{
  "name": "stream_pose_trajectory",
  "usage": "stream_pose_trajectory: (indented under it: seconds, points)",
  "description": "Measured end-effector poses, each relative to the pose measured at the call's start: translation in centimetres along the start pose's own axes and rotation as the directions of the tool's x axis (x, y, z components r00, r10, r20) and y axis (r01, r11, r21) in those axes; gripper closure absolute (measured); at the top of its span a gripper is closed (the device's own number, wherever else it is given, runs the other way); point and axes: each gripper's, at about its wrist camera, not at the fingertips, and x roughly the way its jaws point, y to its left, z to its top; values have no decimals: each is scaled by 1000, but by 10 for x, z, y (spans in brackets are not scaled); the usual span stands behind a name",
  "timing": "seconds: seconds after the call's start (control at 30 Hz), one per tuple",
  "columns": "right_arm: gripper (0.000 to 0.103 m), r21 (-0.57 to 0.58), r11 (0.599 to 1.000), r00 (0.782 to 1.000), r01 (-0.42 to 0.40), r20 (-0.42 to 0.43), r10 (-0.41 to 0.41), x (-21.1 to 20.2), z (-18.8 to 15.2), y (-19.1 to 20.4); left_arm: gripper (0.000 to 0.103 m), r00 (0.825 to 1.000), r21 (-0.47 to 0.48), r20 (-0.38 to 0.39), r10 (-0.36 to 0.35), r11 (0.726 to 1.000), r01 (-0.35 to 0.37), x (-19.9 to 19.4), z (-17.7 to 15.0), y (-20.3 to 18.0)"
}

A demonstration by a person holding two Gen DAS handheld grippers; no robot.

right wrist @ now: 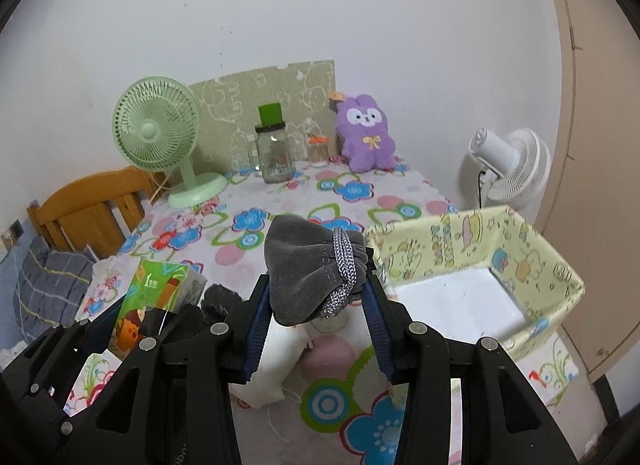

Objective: Organize soft objects
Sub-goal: 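Carry the sock and tissue pack over the yellow-green box with both grippers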

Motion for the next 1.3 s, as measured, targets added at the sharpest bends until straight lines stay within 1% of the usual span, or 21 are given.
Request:
stream_pose_trajectory:
  seconds: [0.33, 0.9, 1.13, 1.3]
  points:
    - [55, -21, 1000, 1000, -15, 22, 15, -7, 18, -20, 54, 999, 16, 31, -29, 999, 28, -1, 16, -24]
    - [55, -19, 1000, 998, 20, 67, -19, -9, 40, -78, 54, 992, 70, 53, -110, 992, 106, 11, 37, -83]
    - [55, -14, 1000, 998, 26, 63, -25, -4, 43, -100, 54, 988, 102, 45, -149, 984, 144, 19, 39, -108]
    - [55, -18, 999, 997, 47, 64, -45, -1, 43, -115, 54, 983, 129, 36, -178, 977, 172, 24, 40, -128]
